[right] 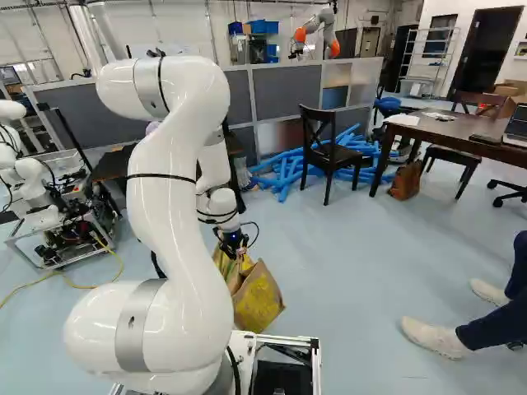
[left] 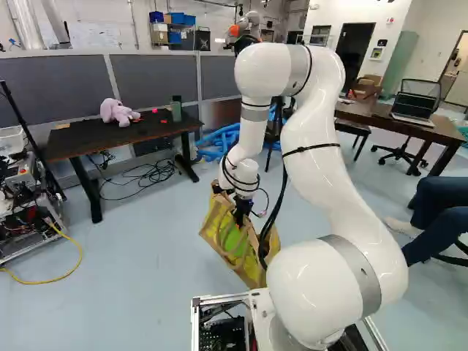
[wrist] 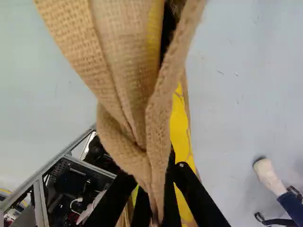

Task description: Pick up the bag on the ground and place it on the table

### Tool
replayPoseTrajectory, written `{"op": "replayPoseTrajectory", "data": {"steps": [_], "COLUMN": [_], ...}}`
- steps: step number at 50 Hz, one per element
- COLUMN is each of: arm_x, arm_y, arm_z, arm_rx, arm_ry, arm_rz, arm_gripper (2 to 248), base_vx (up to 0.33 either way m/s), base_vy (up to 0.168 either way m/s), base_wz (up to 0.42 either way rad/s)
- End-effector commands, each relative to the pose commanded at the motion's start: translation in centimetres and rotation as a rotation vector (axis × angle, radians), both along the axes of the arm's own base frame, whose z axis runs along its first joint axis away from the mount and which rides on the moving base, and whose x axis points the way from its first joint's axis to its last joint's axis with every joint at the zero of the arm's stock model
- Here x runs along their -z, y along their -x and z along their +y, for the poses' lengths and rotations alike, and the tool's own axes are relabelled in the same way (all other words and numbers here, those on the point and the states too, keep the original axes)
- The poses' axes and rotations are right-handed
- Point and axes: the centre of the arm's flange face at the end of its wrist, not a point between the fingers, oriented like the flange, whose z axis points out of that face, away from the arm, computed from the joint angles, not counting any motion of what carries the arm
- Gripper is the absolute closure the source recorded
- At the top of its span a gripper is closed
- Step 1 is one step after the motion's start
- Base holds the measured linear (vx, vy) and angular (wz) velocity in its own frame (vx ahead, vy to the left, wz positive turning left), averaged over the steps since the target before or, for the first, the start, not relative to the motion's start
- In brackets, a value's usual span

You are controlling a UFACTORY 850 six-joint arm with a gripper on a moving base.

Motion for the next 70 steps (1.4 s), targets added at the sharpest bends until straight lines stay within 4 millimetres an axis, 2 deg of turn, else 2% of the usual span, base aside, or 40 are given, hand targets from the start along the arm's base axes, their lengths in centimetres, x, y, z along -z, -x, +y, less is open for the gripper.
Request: {"op": "replayPoseTrajectory", "data": {"steps": [70], "arm_x": [-10.6], "arm_y": [0.3], "arm_z": [-0.7], "arm_rx": [0.016], "arm_ry": [-0.018], "arm_rz": [0.018], "arm_gripper": [229], "base_vx": [0.0], "base_vy": [0.0], "base_wz": [0.0]}}
